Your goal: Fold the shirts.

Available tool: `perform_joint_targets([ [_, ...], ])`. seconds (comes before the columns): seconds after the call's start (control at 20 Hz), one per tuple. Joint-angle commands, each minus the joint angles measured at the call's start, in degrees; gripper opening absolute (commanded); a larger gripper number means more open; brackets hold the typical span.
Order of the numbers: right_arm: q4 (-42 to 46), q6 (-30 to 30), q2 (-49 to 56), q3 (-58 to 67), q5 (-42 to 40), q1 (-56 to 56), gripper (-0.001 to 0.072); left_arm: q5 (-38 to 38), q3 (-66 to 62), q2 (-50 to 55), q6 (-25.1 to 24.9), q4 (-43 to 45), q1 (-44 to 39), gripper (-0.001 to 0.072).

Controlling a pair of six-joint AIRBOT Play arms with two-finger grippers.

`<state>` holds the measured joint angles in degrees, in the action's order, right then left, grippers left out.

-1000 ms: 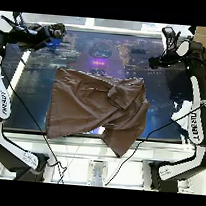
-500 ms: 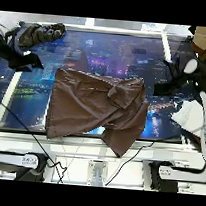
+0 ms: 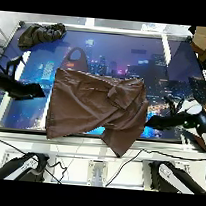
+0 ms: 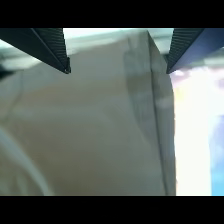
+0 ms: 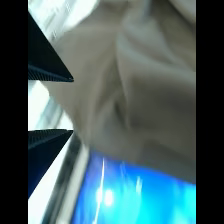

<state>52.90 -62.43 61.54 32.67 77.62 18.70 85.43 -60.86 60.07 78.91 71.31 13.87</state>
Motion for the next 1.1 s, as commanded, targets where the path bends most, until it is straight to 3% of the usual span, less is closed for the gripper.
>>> perform_joint_targets([
  [0.0, -7.8, 4.0, -1.8, -6.0, 2.1, 1.6, 0.0332, -2.5, 6.9, -2.8, -0.2, -1.4, 0.0, 0.0678],
  [0.2, -10.8, 5.2, -2.5, -6.0, 4.2, 1.7, 0.0331, -10.9, 11.6, 0.0, 2.1, -0.3, 0.0, 0.0678],
  [0.6, -17.6, 5.2, -8.9, -6.0, 5.5, 1.7, 0.0328, -15.6, 11.6, 14.4, 1.5, -2.1, 0.0, 0.0627],
  [1.05, -25.5, 3.7, -15.2, -6.0, 5.4, 1.7, 0.0304, -19.8, 11.6, 17.5, 0.8, -4.4, 0.0, 0.0617],
])
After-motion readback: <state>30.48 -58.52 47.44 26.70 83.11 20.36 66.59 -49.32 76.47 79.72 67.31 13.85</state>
